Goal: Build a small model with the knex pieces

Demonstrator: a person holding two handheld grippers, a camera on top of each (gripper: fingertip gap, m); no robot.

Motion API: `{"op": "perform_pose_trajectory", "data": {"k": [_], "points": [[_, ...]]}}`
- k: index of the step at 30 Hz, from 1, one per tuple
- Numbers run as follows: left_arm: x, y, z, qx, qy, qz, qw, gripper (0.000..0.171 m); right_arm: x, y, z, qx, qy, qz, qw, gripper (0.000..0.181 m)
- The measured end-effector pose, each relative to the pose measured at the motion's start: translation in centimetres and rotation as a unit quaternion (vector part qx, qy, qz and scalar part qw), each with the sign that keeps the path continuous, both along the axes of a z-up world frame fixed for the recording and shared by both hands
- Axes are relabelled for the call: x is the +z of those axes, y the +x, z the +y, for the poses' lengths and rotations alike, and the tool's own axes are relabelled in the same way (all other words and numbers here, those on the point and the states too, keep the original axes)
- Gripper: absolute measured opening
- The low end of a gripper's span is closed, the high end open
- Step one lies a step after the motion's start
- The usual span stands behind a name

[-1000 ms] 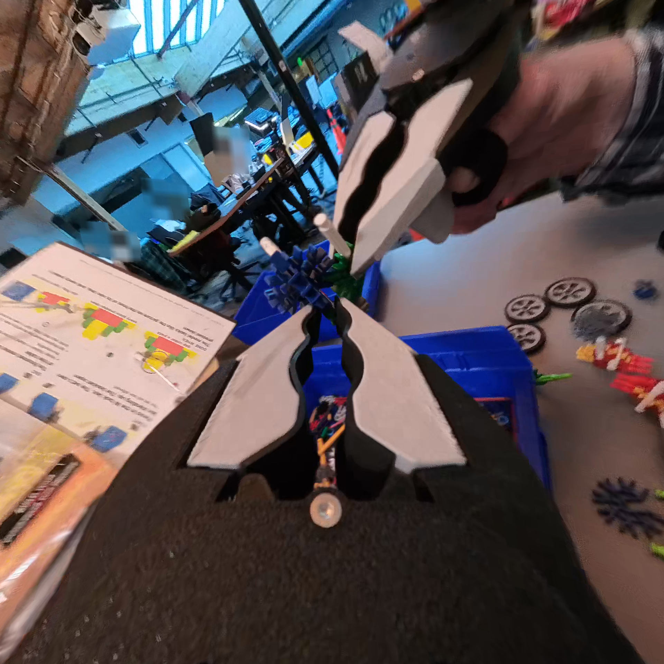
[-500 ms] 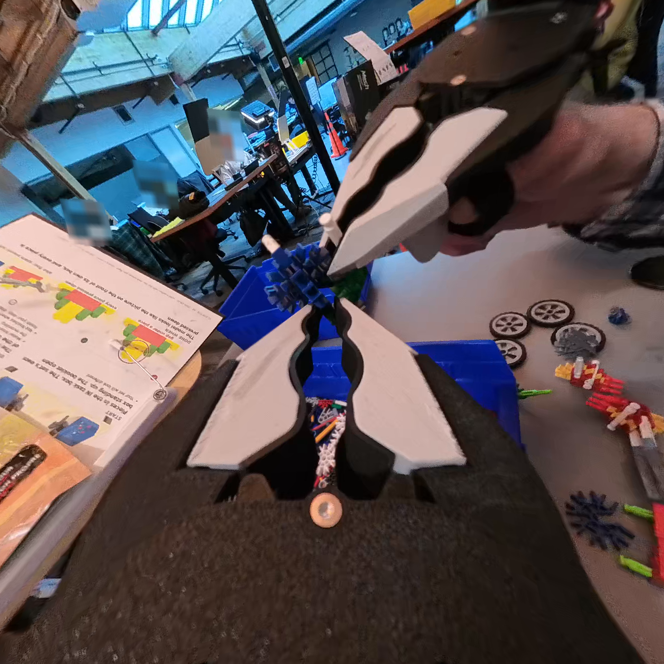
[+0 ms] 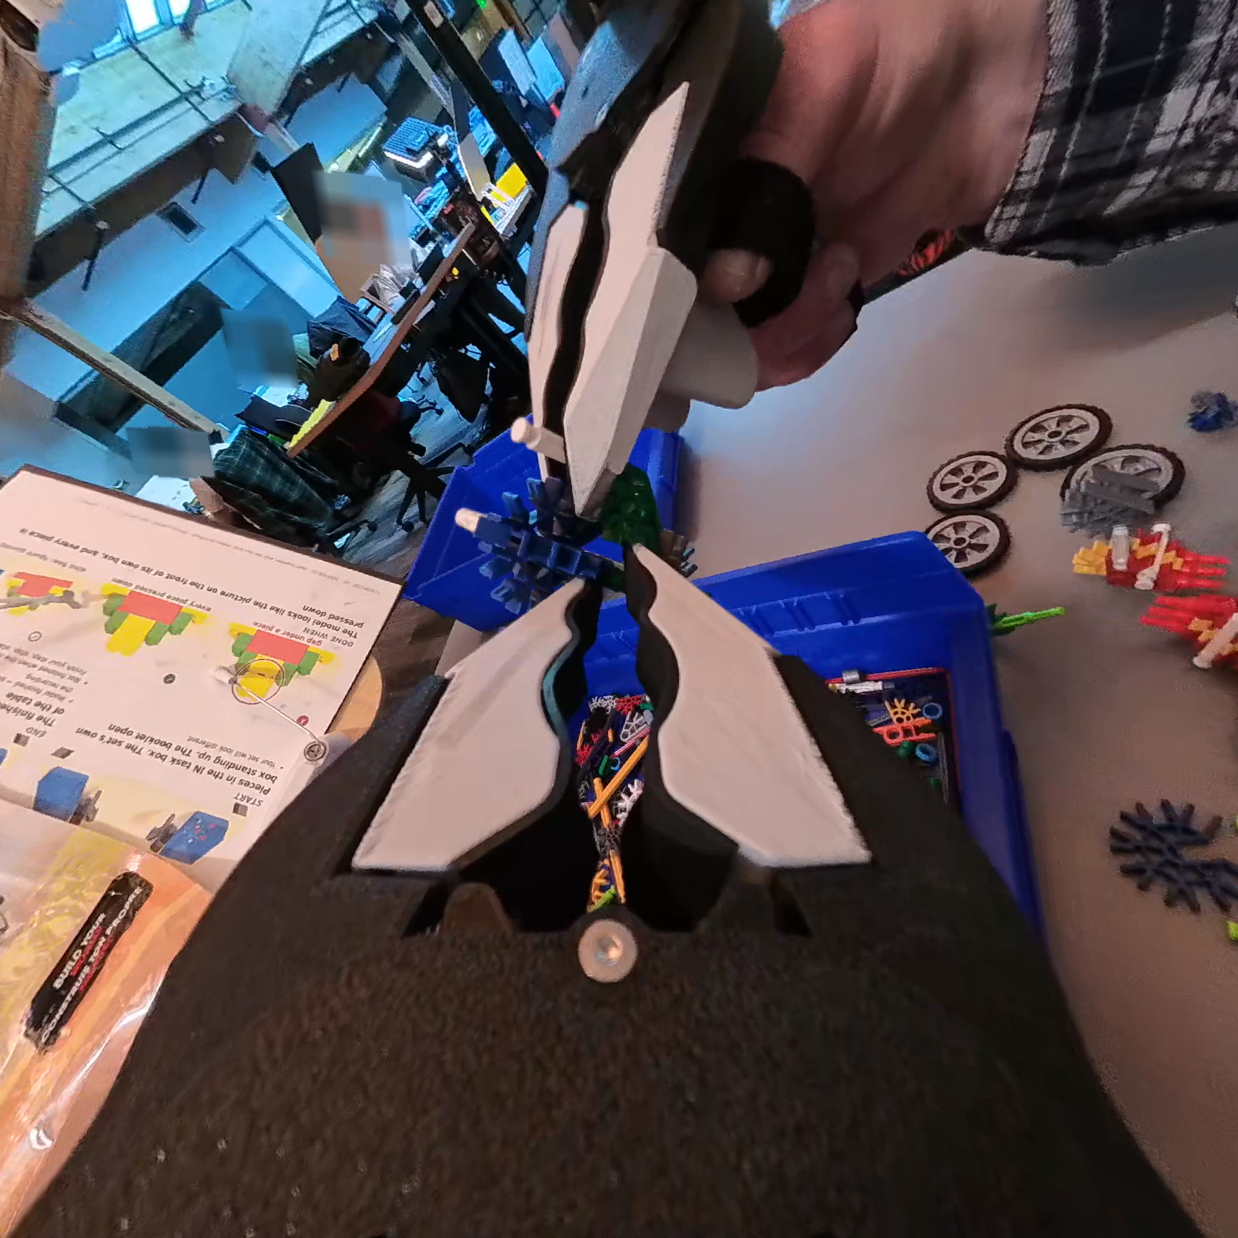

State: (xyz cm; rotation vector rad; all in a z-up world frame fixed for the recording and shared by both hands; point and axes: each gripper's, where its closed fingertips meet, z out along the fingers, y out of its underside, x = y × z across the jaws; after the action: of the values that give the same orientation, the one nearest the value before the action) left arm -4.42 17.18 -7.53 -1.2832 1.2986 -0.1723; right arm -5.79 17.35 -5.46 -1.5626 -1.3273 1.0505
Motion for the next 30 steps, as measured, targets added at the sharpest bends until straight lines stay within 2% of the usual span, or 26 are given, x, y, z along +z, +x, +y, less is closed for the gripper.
{"op": "perform_pose_trajectory", "data": {"k": [8, 15, 17, 18, 22, 24, 28, 30], "points": [[-1.2, 0.3, -0.7, -0.022, -0.002, 0.036, 0.999, 0.001, -1.1, 0.4, -0.5, 0.055, -0.049, -0.012, 0.997, 0.005], [-1.6, 0.2, -0.9, -0.035, -0.001, 0.045, 0.998, 0.002, -1.5, 0.4, -0.8, 0.073, -0.065, -0.019, 0.995, 0.005], [-1.5, 0.0, -0.3, -0.026, -0.007, 0.029, 0.999, 0.002, -1.4, 0.2, -0.3, 0.058, -0.060, -0.012, 0.996, 0.005], [-1.4, -0.2, 0.0, -0.026, -0.032, 0.008, 0.999, 0.003, -1.3, 0.0, -0.1, 0.042, -0.044, -0.009, 0.998, 0.005], [-0.4, -1.1, 2.1, 0.002, -0.102, -0.102, 0.990, 0.007, -0.5, -0.8, 2.0, -0.071, 0.073, -0.003, 0.995, 0.005], [0.5, -1.4, 2.3, 0.006, -0.084, -0.131, 0.988, 0.008, 0.1, -1.0, 2.3, -0.098, 0.104, 0.002, 0.990, 0.005], [1.1, -1.3, 2.1, 0.044, 0.015, -0.064, 0.997, 0.009, 0.7, -0.7, 2.2, -0.094, 0.062, 0.020, 0.993, 0.005], [1.3, -1.2, 2.0, 0.049, 0.032, -0.050, 0.997, 0.009, 0.7, -0.5, 2.1, -0.087, 0.050, 0.017, 0.995, 0.005]]}}
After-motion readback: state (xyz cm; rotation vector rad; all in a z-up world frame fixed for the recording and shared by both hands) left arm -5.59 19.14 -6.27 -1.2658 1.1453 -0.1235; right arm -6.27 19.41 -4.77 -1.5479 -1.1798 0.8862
